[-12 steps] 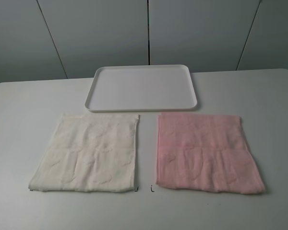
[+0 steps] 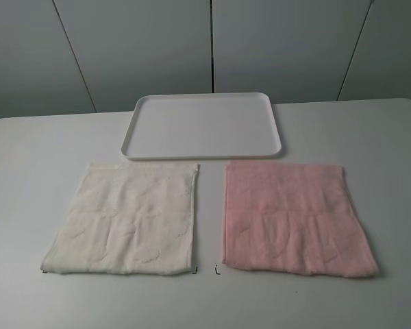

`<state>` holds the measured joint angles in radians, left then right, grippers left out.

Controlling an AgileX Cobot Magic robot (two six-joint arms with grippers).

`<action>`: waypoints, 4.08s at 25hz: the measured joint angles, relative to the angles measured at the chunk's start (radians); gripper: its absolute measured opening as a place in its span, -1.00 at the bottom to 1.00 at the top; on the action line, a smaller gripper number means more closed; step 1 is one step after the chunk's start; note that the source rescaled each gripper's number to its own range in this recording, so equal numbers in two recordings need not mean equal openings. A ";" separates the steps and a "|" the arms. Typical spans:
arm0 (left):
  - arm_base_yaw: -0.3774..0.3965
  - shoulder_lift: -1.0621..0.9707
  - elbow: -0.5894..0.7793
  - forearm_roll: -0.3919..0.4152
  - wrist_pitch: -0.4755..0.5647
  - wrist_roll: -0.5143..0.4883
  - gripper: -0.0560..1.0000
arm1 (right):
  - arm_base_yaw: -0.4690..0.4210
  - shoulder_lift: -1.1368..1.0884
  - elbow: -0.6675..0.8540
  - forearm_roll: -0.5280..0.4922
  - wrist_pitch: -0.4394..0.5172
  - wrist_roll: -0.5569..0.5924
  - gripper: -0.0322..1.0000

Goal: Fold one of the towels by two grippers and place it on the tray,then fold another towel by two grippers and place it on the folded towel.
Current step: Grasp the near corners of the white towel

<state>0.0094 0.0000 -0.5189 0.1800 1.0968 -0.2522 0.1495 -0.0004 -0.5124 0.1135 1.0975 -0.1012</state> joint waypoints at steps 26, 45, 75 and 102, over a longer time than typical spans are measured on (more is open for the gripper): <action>0.000 0.000 0.000 0.000 0.000 0.000 0.84 | 0.000 0.000 0.000 0.000 0.000 0.000 1.00; 0.000 0.000 0.000 -0.015 0.002 -0.006 0.84 | 0.000 0.000 0.000 0.036 0.000 0.000 1.00; -0.022 0.675 -0.214 -0.082 -0.091 0.555 0.84 | 0.000 0.598 -0.203 0.197 -0.059 -0.227 1.00; -0.286 1.472 -0.230 -0.099 -0.276 1.201 0.86 | 0.559 1.390 -0.434 0.183 -0.261 -0.516 1.00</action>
<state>-0.2765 1.4715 -0.7487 0.0814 0.8213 0.9488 0.7086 1.3892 -0.9469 0.2968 0.8369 -0.6173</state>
